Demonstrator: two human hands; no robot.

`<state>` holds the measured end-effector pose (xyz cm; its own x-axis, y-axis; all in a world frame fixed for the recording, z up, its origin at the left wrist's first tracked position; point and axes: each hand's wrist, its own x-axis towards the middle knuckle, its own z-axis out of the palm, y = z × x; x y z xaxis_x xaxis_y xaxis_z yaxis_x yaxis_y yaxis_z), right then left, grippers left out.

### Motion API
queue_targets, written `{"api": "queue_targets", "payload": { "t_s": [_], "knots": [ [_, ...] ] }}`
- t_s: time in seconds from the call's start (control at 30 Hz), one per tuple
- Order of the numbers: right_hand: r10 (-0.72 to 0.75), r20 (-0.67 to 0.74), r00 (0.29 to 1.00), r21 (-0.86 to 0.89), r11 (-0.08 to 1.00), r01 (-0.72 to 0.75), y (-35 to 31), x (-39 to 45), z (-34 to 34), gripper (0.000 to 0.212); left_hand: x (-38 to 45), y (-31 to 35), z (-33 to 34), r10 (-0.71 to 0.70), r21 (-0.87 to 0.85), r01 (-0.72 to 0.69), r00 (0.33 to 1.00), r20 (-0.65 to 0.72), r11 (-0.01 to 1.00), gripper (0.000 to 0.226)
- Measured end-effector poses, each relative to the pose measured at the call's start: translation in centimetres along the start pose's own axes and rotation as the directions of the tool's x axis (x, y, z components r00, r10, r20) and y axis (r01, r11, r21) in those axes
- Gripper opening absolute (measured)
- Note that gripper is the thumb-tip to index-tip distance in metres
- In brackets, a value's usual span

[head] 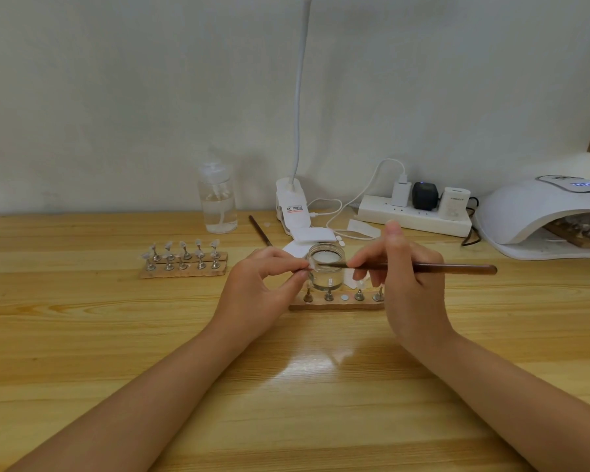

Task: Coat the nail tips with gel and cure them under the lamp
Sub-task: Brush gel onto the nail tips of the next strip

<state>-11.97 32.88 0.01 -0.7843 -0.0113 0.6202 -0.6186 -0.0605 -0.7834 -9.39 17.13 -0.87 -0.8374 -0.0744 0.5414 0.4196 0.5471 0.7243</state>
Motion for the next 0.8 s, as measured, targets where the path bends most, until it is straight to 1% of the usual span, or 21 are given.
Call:
{"api": "queue_targets", "payload": {
  "t_s": [0.1,0.2,0.4,0.53,0.67,0.8],
  "knots": [
    [-0.011,0.03,0.999,-0.039,0.999,0.013,-0.06,-0.05,0.11,0.043,-0.01,0.01,-0.05,0.011,-0.008,-0.011,1.0,0.002,1.0,0.028],
    [0.015,0.06,0.998,-0.043,0.999,-0.013,-0.06,-0.08,0.24,0.041,0.0,0.09,-0.02,0.013,-0.01,-0.013,1.0,0.001,1.0,0.029],
    [0.035,0.051,0.998,-0.025,0.999,-0.034,0.1,-0.1,0.16,0.046,0.06,-0.07,-0.05,-0.002,-0.001,0.002,1.0,0.007,1.0,0.018],
    [0.042,0.057,0.997,-0.035,0.999,-0.04,0.32,-0.16,0.05,0.05,0.09,-0.07,-0.08,-0.007,-0.008,0.007,1.0,-0.009,1.0,0.019],
    [0.039,0.022,0.999,-0.024,0.999,-0.039,0.33,-0.2,-0.1,0.052,0.09,0.0,-0.18,0.003,-0.054,-0.005,0.999,-0.041,0.999,0.025],
    [0.012,-0.029,1.0,0.009,1.0,-0.012,0.27,-0.04,-0.22,0.049,0.12,0.15,-0.21,0.007,-0.066,-0.01,0.998,-0.056,0.998,0.021]
  ]
}}
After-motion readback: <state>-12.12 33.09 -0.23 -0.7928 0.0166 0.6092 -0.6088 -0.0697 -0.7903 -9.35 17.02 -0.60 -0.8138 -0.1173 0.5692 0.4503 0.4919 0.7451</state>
